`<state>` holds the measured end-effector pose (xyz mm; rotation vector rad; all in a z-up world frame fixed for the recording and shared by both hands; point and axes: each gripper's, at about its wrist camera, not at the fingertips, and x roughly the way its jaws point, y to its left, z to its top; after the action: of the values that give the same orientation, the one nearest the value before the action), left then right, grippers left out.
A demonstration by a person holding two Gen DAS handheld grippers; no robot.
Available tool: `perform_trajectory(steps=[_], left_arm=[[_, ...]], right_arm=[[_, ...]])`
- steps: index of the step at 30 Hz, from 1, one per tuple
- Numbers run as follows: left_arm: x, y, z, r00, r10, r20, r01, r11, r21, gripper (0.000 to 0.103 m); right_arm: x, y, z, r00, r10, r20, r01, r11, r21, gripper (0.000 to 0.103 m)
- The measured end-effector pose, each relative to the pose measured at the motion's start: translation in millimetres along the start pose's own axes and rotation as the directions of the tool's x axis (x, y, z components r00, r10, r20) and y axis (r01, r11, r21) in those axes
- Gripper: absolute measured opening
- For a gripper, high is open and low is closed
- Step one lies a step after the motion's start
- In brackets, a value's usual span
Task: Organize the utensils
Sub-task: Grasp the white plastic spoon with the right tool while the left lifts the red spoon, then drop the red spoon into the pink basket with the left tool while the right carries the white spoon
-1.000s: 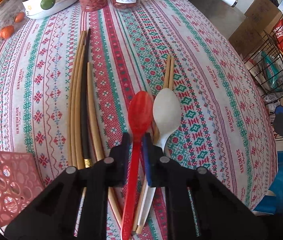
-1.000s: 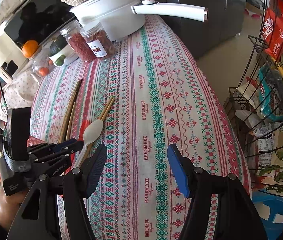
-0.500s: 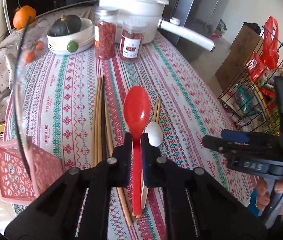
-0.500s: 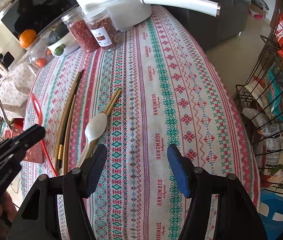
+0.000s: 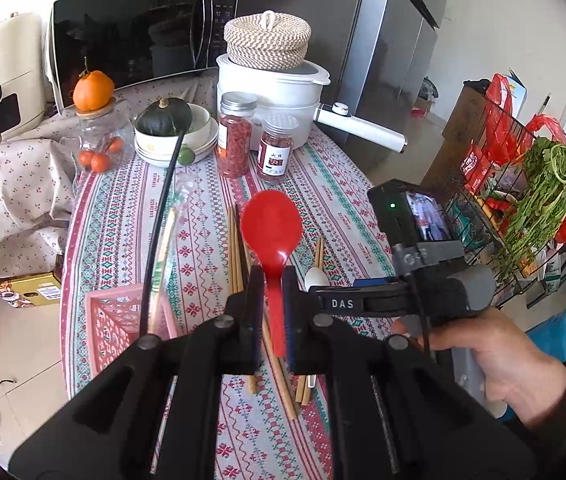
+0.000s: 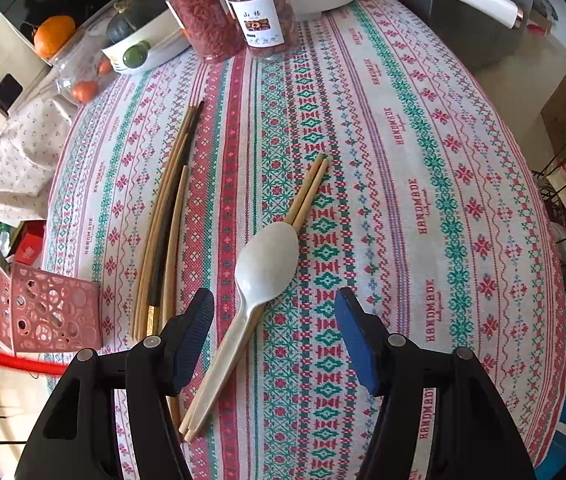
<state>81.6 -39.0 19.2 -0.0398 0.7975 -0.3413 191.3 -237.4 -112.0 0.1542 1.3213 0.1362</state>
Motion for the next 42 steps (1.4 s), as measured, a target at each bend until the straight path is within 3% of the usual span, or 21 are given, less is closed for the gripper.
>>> perform_trajectory(steps=[6, 8, 9, 15, 21, 27, 32, 38, 42], left_arm=[[-5, 9, -7, 1.0, 0.001, -0.012, -0.002, 1.0, -0.008, 0.01], [-7, 12, -9, 1.0, 0.001, -0.013, -0.001, 1.0, -0.01, 0.01], [-8, 13, -10, 1.0, 0.003, -0.012, -0.003, 1.0, -0.01, 0.01], [-16, 16, -14, 1.0, 0.004, 0.002, -0.004, 1.0, -0.011, 0.01], [-45, 23, -7, 0.996, -0.01, 0.087, 0.012, 1.0, -0.024, 0.01], [-81, 35, 3, 0.98, 0.017, 0.2, -0.008, 0.999, -0.044, 0.01], [-99, 48, 6, 0.957, 0.085, 0.278, -0.071, 0.996, -0.06, 0.01], [-88, 65, 4, 0.949, 0.147, 0.278, -0.129, 0.988, -0.082, 0.01], [-69, 69, 0, 0.942, 0.193, 0.275, -0.19, 0.981, -0.036, 0.01]], right_arm=[[18, 2, 6, 0.999, -0.035, -0.019, 0.036, 0.998, 0.043, 0.063], [22, 1, 6, 0.999, -0.021, -0.033, 0.023, 0.998, 0.057, 0.052], [23, 1, 6, 0.999, -0.013, -0.039, 0.015, 0.998, 0.062, 0.039], [11, -3, 4, 1.0, 0.017, -0.009, -0.017, 0.998, 0.06, 0.037], [-30, -4, -1, 0.992, 0.082, 0.093, -0.085, 0.996, 0.026, 0.037], [-82, 9, -10, 0.959, 0.161, 0.232, -0.154, 0.987, -0.049, 0.037], [-120, 23, -21, 0.915, 0.205, 0.348, -0.177, 0.978, -0.112, 0.037], [-139, 44, -30, 0.874, 0.24, 0.422, -0.185, 0.968, -0.168, 0.037], [-142, 57, -34, 0.859, 0.247, 0.448, -0.174, 0.965, -0.199, 0.037]])
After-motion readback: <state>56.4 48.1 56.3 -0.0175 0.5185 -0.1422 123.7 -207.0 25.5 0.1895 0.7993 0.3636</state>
